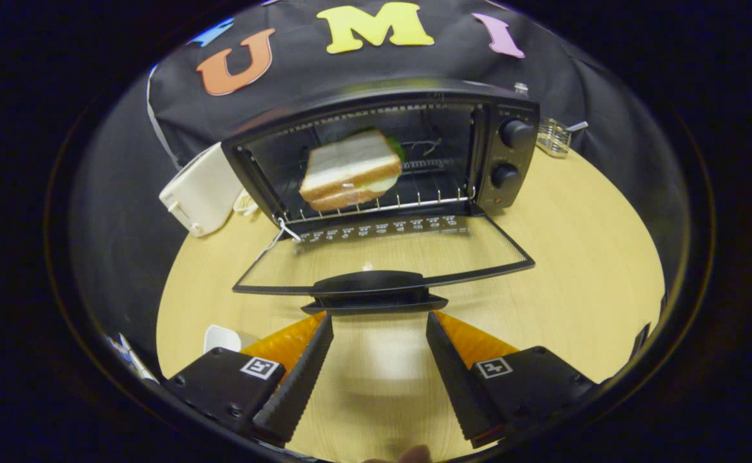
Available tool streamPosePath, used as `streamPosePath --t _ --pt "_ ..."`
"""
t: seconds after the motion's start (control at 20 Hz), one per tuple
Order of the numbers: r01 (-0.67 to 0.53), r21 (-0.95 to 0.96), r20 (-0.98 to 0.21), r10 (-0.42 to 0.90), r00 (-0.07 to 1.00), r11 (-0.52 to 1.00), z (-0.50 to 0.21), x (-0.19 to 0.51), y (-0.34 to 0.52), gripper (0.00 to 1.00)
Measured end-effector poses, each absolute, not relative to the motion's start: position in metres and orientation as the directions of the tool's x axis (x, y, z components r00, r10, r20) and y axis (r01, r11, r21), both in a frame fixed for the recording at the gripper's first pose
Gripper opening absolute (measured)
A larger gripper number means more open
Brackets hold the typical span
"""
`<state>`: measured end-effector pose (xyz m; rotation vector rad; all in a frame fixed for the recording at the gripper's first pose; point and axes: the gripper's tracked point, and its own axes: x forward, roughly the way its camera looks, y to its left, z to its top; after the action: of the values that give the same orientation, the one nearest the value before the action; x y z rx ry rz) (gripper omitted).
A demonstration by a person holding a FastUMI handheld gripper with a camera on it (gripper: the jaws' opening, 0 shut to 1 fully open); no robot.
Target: Open the toaster oven, put the food inside, and close the toaster oven door.
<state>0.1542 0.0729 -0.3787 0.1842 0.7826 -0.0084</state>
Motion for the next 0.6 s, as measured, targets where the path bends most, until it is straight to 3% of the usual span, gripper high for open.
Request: streamPosePath --t 0.6 --pt "0.004 0.056 -0.438 0.022 0.898 0.998 -0.233 0.184 0.068 0.96"
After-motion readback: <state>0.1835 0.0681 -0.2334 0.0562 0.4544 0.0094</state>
